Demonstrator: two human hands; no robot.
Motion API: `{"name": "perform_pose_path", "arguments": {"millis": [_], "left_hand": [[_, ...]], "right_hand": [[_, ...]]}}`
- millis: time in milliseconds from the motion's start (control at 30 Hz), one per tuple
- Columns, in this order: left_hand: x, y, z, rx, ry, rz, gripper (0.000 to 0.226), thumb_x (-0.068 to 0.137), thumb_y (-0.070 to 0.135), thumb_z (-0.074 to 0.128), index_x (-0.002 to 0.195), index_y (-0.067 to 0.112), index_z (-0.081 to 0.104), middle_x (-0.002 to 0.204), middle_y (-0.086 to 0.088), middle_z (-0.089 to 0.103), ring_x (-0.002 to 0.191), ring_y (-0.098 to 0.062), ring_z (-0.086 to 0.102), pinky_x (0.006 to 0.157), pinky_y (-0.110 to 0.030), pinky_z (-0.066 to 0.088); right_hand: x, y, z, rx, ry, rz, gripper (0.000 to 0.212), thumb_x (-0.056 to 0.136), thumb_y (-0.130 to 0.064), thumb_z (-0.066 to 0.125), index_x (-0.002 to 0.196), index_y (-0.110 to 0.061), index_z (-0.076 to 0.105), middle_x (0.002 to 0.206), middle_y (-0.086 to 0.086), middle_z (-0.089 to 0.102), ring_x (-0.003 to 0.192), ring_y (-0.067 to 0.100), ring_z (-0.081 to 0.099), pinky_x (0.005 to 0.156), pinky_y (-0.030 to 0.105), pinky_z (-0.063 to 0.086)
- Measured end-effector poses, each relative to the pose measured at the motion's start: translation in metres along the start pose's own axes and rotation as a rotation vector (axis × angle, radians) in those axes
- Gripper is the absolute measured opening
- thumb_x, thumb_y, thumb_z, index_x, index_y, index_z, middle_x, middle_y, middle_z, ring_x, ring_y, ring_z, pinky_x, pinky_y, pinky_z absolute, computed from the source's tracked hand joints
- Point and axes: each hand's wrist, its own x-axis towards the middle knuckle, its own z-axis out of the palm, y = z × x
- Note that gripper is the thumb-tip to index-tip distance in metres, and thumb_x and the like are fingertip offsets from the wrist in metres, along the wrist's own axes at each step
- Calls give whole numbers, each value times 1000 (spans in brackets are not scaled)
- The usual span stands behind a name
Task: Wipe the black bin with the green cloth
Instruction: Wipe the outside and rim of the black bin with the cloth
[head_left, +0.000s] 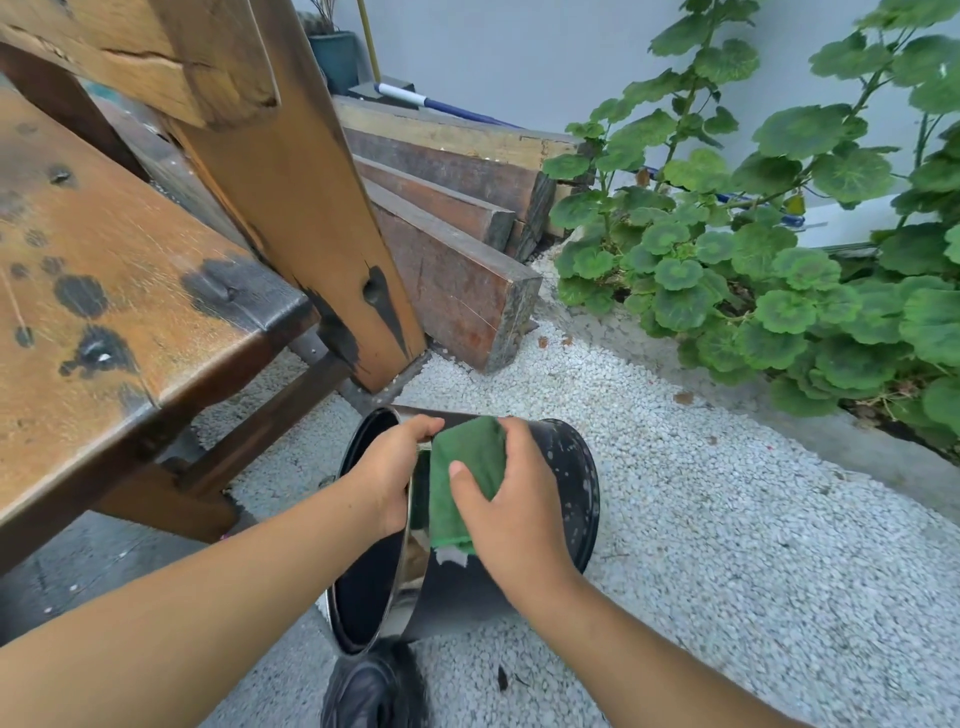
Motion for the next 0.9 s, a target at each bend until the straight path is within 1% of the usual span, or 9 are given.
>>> {"name": "perform_pose_path", "arguments": {"millis": [100,133,300,400,500,633,667,800,900], "left_hand": [[5,-4,2,-47,-28,-8,52,96,35,52,65,2,79,71,-19,75,59,-30,74,47,-32,57],[5,-4,3,-51,-31,-12,53,96,35,52,64,2,79,71,-19,75,59,-30,73,48,-32,57],[3,-2,-4,10,18,35,28,91,31,58,91,7,72,75,-13,75,61,-27,72,56,-32,58],[4,-3,-8,34,18,40,26,89,30,59,93,8,72,77,-13,75,61,-28,72,59,-33,57],[6,-3,-11,32,15,36,26,89,29,60,91,7,73,77,-14,76,58,-28,72,51,-31,57],[6,-1,-15,42,7,59,23,91,26,60,92,7,72,77,-12,78,59,-25,74,45,-28,56],[5,0,-16,49,6,65,22,92,26,60,94,8,71,79,-12,78,61,-25,75,45,-27,56],[3,2,-19,94,-16,53,26,91,27,61,104,6,71,91,-13,79,74,-27,77,53,-29,58],[6,5,-24,132,-46,83,34,93,37,61,110,9,72,99,-11,79,87,-27,76,74,-36,57]], "right_hand": [[-6,0,10,-59,-29,-31,34,81,-50,63,105,-44,39,101,-20,49,91,0,54,72,30,53],[-6,1,12,-81,-32,-32,37,81,-50,64,107,-43,38,102,-19,48,90,1,54,72,31,52],[4,14,11,-153,-15,-51,42,85,-48,66,112,-38,35,109,-15,47,92,10,56,73,34,52],[11,25,8,-202,12,-46,43,87,-49,65,113,-37,34,110,-13,47,89,12,56,68,32,49],[22,39,3,-266,28,-20,40,88,-49,63,112,-34,35,109,-11,48,84,11,53,65,30,45],[39,59,-7,-323,56,44,36,89,-45,66,101,-35,34,99,-11,47,78,9,47,55,18,32],[42,64,-10,-337,67,59,36,89,-44,66,100,-34,34,98,-11,47,78,9,47,55,18,31],[53,83,-22,-397,85,115,31,90,-42,66,101,-27,41,95,-7,50,79,15,53,60,33,40],[59,95,-31,-447,99,160,30,92,-40,65,101,-23,42,95,-3,51,77,18,52,60,35,40]]}}
